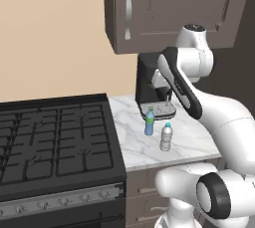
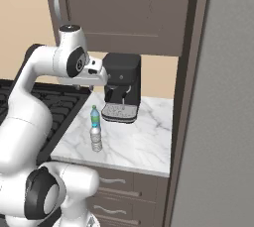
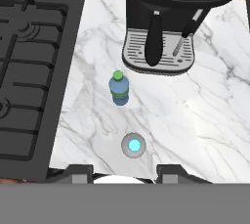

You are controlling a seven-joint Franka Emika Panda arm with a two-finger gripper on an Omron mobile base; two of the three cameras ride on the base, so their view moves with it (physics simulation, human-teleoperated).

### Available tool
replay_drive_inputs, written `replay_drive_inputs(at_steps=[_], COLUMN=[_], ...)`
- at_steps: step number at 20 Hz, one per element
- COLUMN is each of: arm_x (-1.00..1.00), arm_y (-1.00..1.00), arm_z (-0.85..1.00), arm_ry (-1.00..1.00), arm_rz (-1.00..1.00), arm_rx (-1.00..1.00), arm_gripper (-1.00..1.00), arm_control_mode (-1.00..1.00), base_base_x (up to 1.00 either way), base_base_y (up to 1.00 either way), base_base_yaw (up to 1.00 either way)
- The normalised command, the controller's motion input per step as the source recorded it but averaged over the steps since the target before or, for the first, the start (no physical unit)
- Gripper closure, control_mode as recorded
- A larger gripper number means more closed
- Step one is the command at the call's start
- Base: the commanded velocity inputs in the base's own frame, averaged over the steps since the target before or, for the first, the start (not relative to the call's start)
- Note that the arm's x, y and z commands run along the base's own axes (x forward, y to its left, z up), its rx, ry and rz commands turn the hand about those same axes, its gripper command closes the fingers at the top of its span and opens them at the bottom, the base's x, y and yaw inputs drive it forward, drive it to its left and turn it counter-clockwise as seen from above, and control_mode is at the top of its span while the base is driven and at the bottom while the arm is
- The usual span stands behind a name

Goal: Take the bottled waters from the counter and place them in the freezer to freeze. Close the freezer door after placing the bottles.

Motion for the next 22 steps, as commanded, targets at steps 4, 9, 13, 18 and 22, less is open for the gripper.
replay_drive_inputs(at_steps=[4,9,13,18,22], arm_x=[-0.08,-0.39,-0.50,-0.37,-0.01], arm_y=[0.00,-0.12,-0.52,-0.70,-0.46], arm_z=[-0.07,-0.13,-0.21,-0.24,-0.18], arm_ry=[0.00,-0.01,-0.06,-0.06,-0.02], arm_rz=[0.00,-0.01,0.08,0.17,0.17], arm_rx=[0.00,0.06,0.08,0.06,0.04], arm_gripper=[-1.00,-1.00,-1.00,-1.00,-1.00], arm_control_mode=[-1.00,-1.00,-1.00,-1.00,-1.00], base_base_x=[0.00,0.00,0.00,0.00,0.00], base_base_y=[0.00,0.00,0.00,0.00,0.00], base_base_yaw=[0.00,0.00,0.00,0.00,0.00])
